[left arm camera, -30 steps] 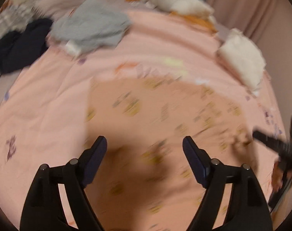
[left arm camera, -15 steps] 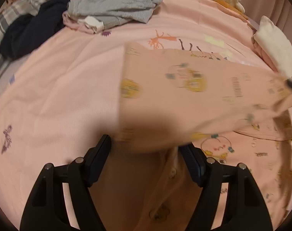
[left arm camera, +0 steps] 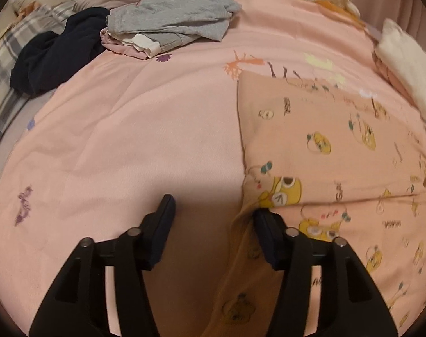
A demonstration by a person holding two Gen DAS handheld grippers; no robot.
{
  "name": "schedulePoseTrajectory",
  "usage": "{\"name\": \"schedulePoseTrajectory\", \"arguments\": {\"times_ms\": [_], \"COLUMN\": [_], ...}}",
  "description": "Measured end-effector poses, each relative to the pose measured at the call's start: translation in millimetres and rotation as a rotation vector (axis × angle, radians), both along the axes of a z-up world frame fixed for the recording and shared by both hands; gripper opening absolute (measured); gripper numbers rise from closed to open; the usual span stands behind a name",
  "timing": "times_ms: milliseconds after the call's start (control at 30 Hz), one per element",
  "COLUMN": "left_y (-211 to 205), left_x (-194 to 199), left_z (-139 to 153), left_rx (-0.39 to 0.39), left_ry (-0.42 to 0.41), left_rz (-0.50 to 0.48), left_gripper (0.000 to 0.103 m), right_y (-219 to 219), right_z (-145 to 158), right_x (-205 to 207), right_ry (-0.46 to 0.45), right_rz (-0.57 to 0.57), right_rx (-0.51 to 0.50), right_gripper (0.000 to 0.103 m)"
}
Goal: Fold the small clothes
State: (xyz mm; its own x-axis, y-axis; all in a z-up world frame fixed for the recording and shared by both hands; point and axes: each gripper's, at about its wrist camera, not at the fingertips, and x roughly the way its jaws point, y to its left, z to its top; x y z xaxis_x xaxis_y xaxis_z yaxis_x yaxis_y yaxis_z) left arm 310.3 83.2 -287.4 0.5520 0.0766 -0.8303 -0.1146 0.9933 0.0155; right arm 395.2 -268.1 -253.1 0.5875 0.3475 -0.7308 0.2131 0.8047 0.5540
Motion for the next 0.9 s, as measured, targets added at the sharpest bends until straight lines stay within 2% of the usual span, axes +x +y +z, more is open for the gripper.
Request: {"name": "schedulePoseTrajectory", "arguments": {"times_ms": [133,233,267,300,333,367,400,433,467,500,533,567,667,700,800,833,867,900], "left_y": [12,25,28,29,28,26,23,24,27,31,37,41,53,55,61,64,66,66], "left_x": [-4,-13,-19,-23,-27,-31,-34,-37,-41,-47,-55,-61,-84,-91,-119,-129,-140,-148], "left_z": [2,7,9,10,11,10,7,5,4,6,7,9,15,17,17,14,10,8], "left_rx": [-0.061,-0.131,-0.140,-0.134,-0.098,-0.055,0.030,0.051,0.040,0.009,-0.035,-0.074,-0.191,-0.234,-0.446,-0.516,-0.579,-0.612], "left_ry": [0.038,0.072,0.077,0.078,0.082,0.089,0.120,0.132,0.131,0.132,0.141,0.149,0.202,0.213,0.256,0.275,0.294,0.300], "left_rz": [0.004,0.039,0.051,0.053,0.054,0.056,0.059,0.059,0.059,0.065,0.069,0.065,0.045,0.041,0.016,0.017,0.022,0.029], "left_gripper": [0.061,0.061,0.061,0.061,0.061,0.060,0.060,0.061,0.061,0.060,0.057,0.057,0.059,0.059,0.065,0.067,0.067,0.067], "right_y": [-2,-5,-3,-2,5,11,14,22,31,38,40,37,28,26,21,19,18,14], "right_z": [10,49,56,57,56,52,47,39,28,16,6,7,28,43,61,64,64,60], "right_x": [0,-10,-14,-15,-19,-20,-21,-22,-19,-17,-19,-25,-44,-58,-96,-110,-128,-135], "right_ry": [0.015,-0.085,-0.115,-0.122,-0.124,-0.115,-0.109,-0.093,-0.054,-0.003,0.031,0.017,0.033,0.024,-0.006,-0.003,0.006,0.010], "right_rz": [0.007,-0.034,-0.024,-0.013,0.038,0.072,0.088,0.113,0.131,0.137,0.141,0.142,0.157,0.183,0.237,0.262,0.286,0.290], "right_rx": [-0.018,-0.137,-0.142,-0.128,-0.065,-0.044,-0.046,-0.070,-0.130,-0.195,-0.216,-0.196,-0.200,-0.212,-0.244,-0.252,-0.243,-0.237], "right_gripper": [0.008,0.008,0.008,0.008,0.008,0.008,0.008,0.008,0.007,0.006,0.000,0.000,0.000,0.000,0.004,0.014,0.031,0.040]}}
